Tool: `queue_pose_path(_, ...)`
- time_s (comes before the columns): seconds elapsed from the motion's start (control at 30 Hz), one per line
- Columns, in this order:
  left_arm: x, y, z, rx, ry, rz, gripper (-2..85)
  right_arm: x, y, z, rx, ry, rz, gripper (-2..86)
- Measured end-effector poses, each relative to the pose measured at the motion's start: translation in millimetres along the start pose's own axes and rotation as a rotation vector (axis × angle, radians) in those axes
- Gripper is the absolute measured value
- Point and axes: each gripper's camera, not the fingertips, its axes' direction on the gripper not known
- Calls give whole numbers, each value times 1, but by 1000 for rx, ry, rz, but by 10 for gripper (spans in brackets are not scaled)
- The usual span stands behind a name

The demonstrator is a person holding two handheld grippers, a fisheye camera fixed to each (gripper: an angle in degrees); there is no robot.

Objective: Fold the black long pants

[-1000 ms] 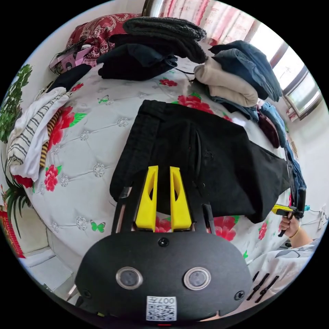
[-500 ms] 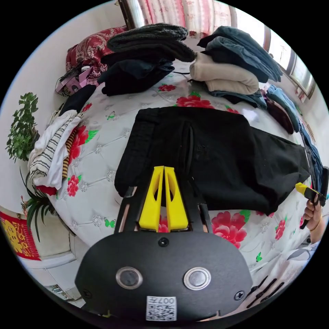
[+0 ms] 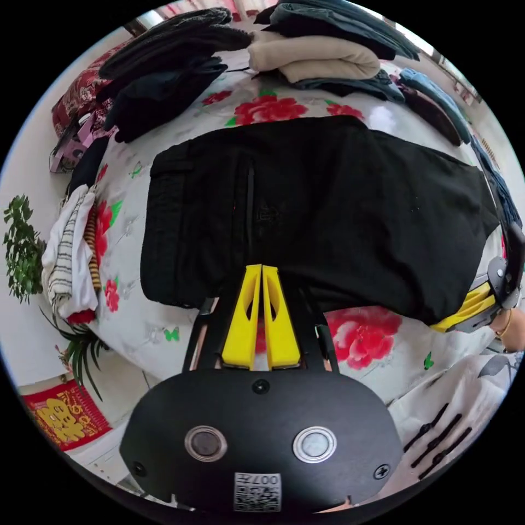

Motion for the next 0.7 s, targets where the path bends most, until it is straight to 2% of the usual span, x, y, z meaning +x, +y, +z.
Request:
queue_pose_path(0.07, -5, 41, 9, -80, -13, -26, -9, -8, 7, 11, 19, -113, 6, 1)
queue_pose_path(0.13, -16, 84, 8, -78, 4, -117, -9, -20, 12, 30, 15, -200, -7, 5)
queue_pose_path(0.23, -33, 127, 1, -118, -8, -267, -9, -25, 24, 20, 20, -234, -38, 11)
queue_pose_path(0.3, -45, 153, -12, -61, 40, -355, -9, -18, 42, -17, 96, -208, -6, 14)
queue_pose_path(0.37, -55, 166, -31, 46, 81, -433, -9, -4, 71, -73, 220, -127, 42, 16)
queue_pose_path(0.47, -61, 160, -58, 182, 72, -470, -5, 33, 127, -183, 395, 265, 250, 21)
queue_pose_path(0.53, -55, 138, -63, 227, 98, -410, 2, 68, 173, -261, 536, 596, 492, 23)
queue_pose_path(0.6, -38, 100, -59, 249, 140, -294, 21, 98, 200, -299, 600, 724, 651, 25)
queue_pose_path(0.7, -8, 52, -48, 221, 156, -166, 29, 151, 222, -324, 657, 744, 804, 24)
